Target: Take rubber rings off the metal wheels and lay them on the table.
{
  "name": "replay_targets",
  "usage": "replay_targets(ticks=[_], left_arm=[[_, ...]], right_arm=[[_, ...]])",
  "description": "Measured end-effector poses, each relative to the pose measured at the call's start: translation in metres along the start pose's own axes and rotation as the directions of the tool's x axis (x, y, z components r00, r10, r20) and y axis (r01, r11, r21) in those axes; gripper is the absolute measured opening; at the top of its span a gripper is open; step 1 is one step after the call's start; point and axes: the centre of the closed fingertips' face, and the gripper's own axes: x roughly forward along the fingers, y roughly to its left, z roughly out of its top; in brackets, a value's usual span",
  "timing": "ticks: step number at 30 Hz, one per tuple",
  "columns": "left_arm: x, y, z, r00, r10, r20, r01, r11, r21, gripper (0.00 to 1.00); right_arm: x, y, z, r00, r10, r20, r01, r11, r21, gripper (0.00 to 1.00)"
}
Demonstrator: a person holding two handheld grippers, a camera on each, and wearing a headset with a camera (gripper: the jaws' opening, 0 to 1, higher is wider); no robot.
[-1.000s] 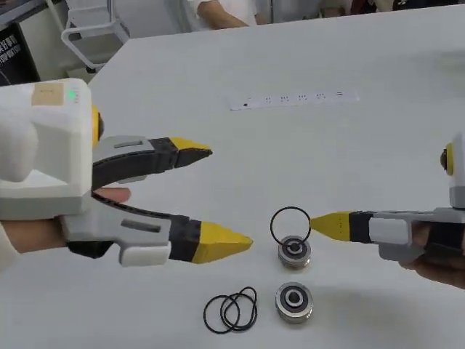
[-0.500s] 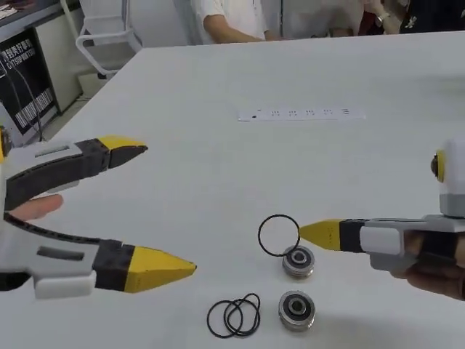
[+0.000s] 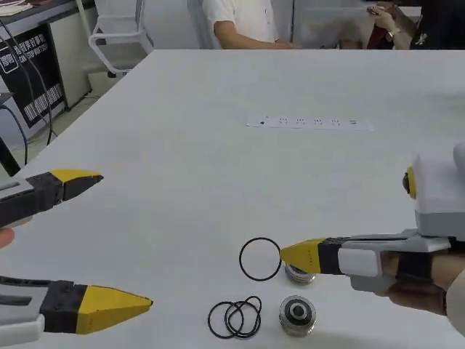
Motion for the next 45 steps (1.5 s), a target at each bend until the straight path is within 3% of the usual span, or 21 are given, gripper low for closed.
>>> replay_targets(ticks=[6, 10, 17, 24, 29, 31, 39, 42, 45], left_arm=[[-0.003, -0.010, -0.013, 0.9998, -0.007, -0.020, 0.006, 0.999, -0.045, 1.00], [-0.005, -0.013, -0.021, 0.9987, -0.017, -0.048, 0.014, 0.998, -0.064, 1.00], [-0.008, -0.012, -0.023, 0.9985, -0.008, -0.055, 0.003, 0.996, -0.087, 1.00], [-0.010, -0.011, -0.028, 0.9975, -0.001, -0.070, -0.006, 0.995, -0.097, 1.00], [-0.010, -0.012, -0.029, 0.9972, 0.000, -0.075, -0.008, 0.995, -0.102, 1.00], [-0.010, -0.013, -0.030, 0.9970, -0.002, -0.078, -0.006, 0.995, -0.102, 1.00], [-0.010, -0.017, -0.028, 0.9970, -0.010, -0.077, 0.003, 0.995, -0.098, 1.00], [-0.010, -0.017, -0.027, 0.9974, -0.011, -0.071, 0.004, 0.995, -0.097, 1.00], [-0.010, -0.018, -0.026, 0.9977, -0.012, -0.067, 0.006, 0.996, -0.094, 1.00]], right_arm=[[0.014, -0.002, -0.021, 0.9957, -0.002, -0.093, 0.000, 1.000, -0.023, 0.00], [0.025, -0.011, -0.035, 0.9890, -0.015, -0.147, 0.011, 1.000, -0.028, 0.00], [0.041, -0.029, -0.056, 0.9737, -0.027, -0.226, 0.027, 1.000, -0.001, 0.00], [0.045, -0.041, -0.063, 0.9621, -0.089, -0.258, 0.078, 0.996, -0.052, 0.00], [0.045, -0.039, -0.066, 0.9549, -0.109, -0.276, 0.085, 0.992, -0.098, 0.00], [0.045, -0.039, -0.066, 0.9512, -0.130, -0.280, 0.090, 0.984, -0.152, 0.00], [0.036, -0.037, -0.064, 0.9427, -0.171, -0.287, 0.098, 0.963, -0.251, 0.05], [0.028, -0.037, -0.060, 0.9458, -0.175, -0.273, 0.106, 0.962, -0.252, 0.05], [0.019, -0.033, -0.052, 0.9546, -0.177, -0.240, 0.113, 0.959, -0.260, 0.05]])
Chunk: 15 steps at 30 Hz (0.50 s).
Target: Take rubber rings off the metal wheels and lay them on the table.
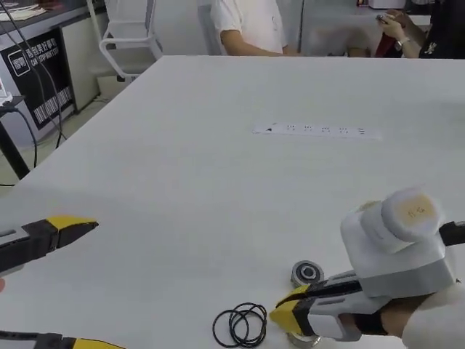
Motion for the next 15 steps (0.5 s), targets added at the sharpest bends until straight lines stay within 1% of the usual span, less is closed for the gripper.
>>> replay_targets(ticks=[2, 3, 4, 6, 8, 9, 12, 13, 14, 15], left_arm=[[0.000, -0.001, 0.001, 1.0000, -0.002, 0.000, 0.002, 1.000, 0.005, 1.00], [0.000, 0.000, 0.002, 1.0000, -0.001, 0.004, 0.001, 1.000, 0.007, 1.00], [0.000, -0.001, 0.002, 1.0000, -0.001, 0.005, 0.001, 1.000, 0.008, 1.00], [-0.001, -0.001, 0.004, 0.9999, -0.001, 0.011, 0.001, 1.000, 0.011, 1.00], [-0.001, -0.001, 0.005, 0.9999, -0.003, 0.015, 0.003, 1.000, 0.013, 1.00], [-0.001, 0.000, 0.005, 0.9999, -0.004, 0.016, 0.004, 1.000, 0.014, 1.00], [0.000, 0.000, 0.004, 0.9999, -0.006, 0.016, 0.005, 1.000, 0.015, 1.00], [0.000, 0.000, 0.004, 0.9998, -0.006, 0.016, 0.006, 1.000, 0.017, 1.00], [0.000, 0.000, 0.004, 0.9998, -0.006, 0.017, 0.006, 1.000, 0.017, 1.00], [0.000, -0.001, 0.006, 0.9997, -0.008, 0.023, 0.008, 1.000, 0.017, 1.00]], right_arm=[[-0.009, 0.000, 0.004, 0.9997, -0.012, 0.023, 0.012, 1.000, -0.006, 0.06], [-0.016, 0.000, 0.008, 0.9989, -0.019, 0.042, 0.020, 1.000, -0.010, 0.06], [-0.018, 0.000, 0.009, 0.9987, -0.020, 0.047, 0.020, 1.000, -0.011, 0.06], [-0.030, 0.002, 0.015, 0.9965, -0.029, 0.079, 0.031, 0.999, -0.018, 0.07], [-0.038, 0.004, 0.019, 0.9941, -0.030, 0.105, 0.033, 0.999, -0.033, 0.09], [-0.044, 0.004, 0.022, 0.9912, -0.038, 0.127, 0.043, 0.998, -0.037, 0.10], [-0.056, 0.007, 0.029, 0.9854, -0.050, 0.163, 0.057, 0.998, -0.040, 0.12], [-0.062, 0.008, 0.032, 0.9812, -0.060, 0.183, 0.069, 0.997, -0.044, 0.13], [-0.063, 0.009, 0.033, 0.9804, -0.061, 0.187, 0.070, 0.996, -0.046, 0.14], [-0.068, 0.010, 0.035, 0.9772, -0.067, 0.202, 0.077, 0.996, -0.046, 0.16]])
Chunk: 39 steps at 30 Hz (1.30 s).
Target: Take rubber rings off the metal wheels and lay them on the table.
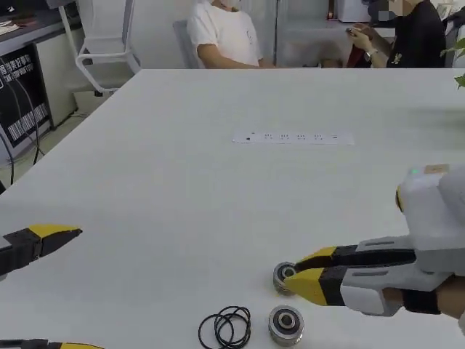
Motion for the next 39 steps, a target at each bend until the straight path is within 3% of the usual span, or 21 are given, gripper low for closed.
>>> replay_targets(ticks=[4, 9, 17, 25, 31, 34, 39], left_arm=[[-0.001, 0.001, 0.001, 1.0000, 0.003, 0.005, -0.003, 1.000, 0.004, 1.00], [-0.006, 0.003, 0.001, 0.9997, 0.015, 0.017, -0.015, 1.000, 0.002, 1.00], [-0.010, 0.004, 0.002, 0.9990, 0.033, 0.032, -0.032, 0.999, -0.008, 1.00], [-0.017, 0.007, 0.005, 0.9959, 0.072, 0.055, -0.071, 0.997, -0.028, 1.00], [-0.021, 0.011, 0.001, 0.9935, 0.096, 0.060, -0.094, 0.995, -0.046, 1.00], [-0.021, 0.011, -0.001, 0.9926, 0.099, 0.071, -0.094, 0.993, -0.065, 1.00], [-0.020, 0.014, -0.004, 0.9911, 0.107, 0.079, -0.100, 0.991, -0.083, 1.00]], right_arm=[[-0.016, 0.001, 0.010, 0.9987, -0.026, 0.045, 0.028, 0.998, -0.051, 0.22], [-0.036, 0.004, 0.021, 0.9915, -0.057, 0.117, 0.068, 0.994, -0.088, 0.40], [-0.065, 0.007, 0.020, 0.9780, -0.104, 0.181, 0.129, 0.983, -0.130, 0.58], [-0.094, 0.001, 0.016, 0.9473, -0.172, 0.270, 0.206, 0.973, -0.102, 0.76], [-0.105, -0.006, 0.001, 0.9383, -0.218, 0.268, 0.248, 0.965, -0.083, 0.87], [-0.107, -0.014, -0.015, 0.9336, -0.262, 0.244, 0.284, 0.957, -0.061, 0.89], [-0.103, -0.019, -0.037, 0.9306, -0.295, 0.217, 0.304, 0.953, -0.010, 0.94]])
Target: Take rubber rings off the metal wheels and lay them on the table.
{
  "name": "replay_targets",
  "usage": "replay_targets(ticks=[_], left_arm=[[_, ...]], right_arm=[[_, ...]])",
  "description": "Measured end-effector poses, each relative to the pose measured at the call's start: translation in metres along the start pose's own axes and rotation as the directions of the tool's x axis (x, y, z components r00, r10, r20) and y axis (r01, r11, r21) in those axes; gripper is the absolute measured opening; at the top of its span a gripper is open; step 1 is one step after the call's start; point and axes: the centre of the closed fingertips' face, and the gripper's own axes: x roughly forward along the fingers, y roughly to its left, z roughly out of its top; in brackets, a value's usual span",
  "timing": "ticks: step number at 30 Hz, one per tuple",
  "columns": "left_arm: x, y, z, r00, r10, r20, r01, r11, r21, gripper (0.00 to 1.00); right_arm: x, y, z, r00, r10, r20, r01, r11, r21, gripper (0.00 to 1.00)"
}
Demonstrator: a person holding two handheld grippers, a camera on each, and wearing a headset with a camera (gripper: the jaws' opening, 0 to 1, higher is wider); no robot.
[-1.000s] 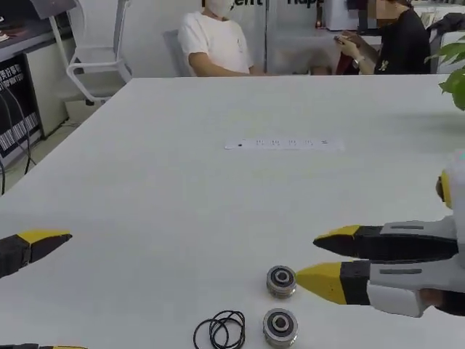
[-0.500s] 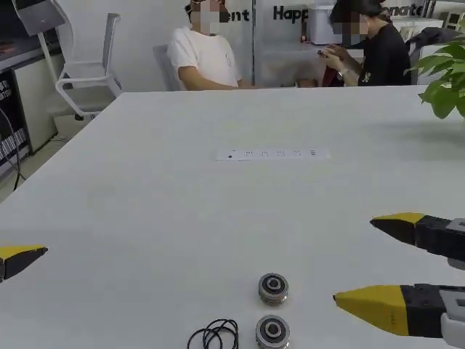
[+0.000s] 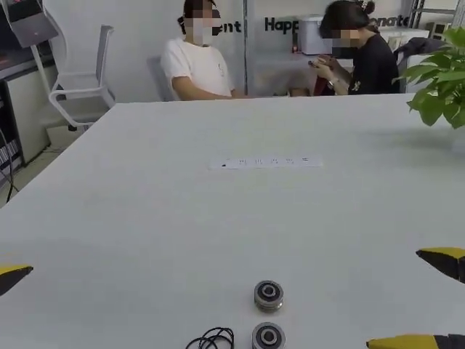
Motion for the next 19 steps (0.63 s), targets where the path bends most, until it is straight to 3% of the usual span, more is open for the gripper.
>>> replay_targets(ticks=[2, 8, 19], left_arm=[[0.000, 0.001, -0.002, 1.0000, -0.001, 0.001, 0.001, 1.000, -0.006, 1.00], [-0.001, 0.006, -0.019, 0.9990, 0.006, -0.045, -0.005, 1.000, 0.008, 1.00], [0.002, 0.016, -0.050, 0.9950, 0.007, -0.100, -0.013, 0.998, -0.061, 1.00]], right_arm=[[0.001, 0.000, -0.012, 0.9997, -0.006, -0.022, 0.007, 1.000, 0.012, 0.97], [0.000, -0.002, -0.044, 0.9961, -0.010, -0.088, 0.016, 0.998, 0.067, 0.99], [-0.002, -0.004, -0.088, 0.9812, -0.009, -0.193, 0.032, 0.993, 0.116, 0.99]])
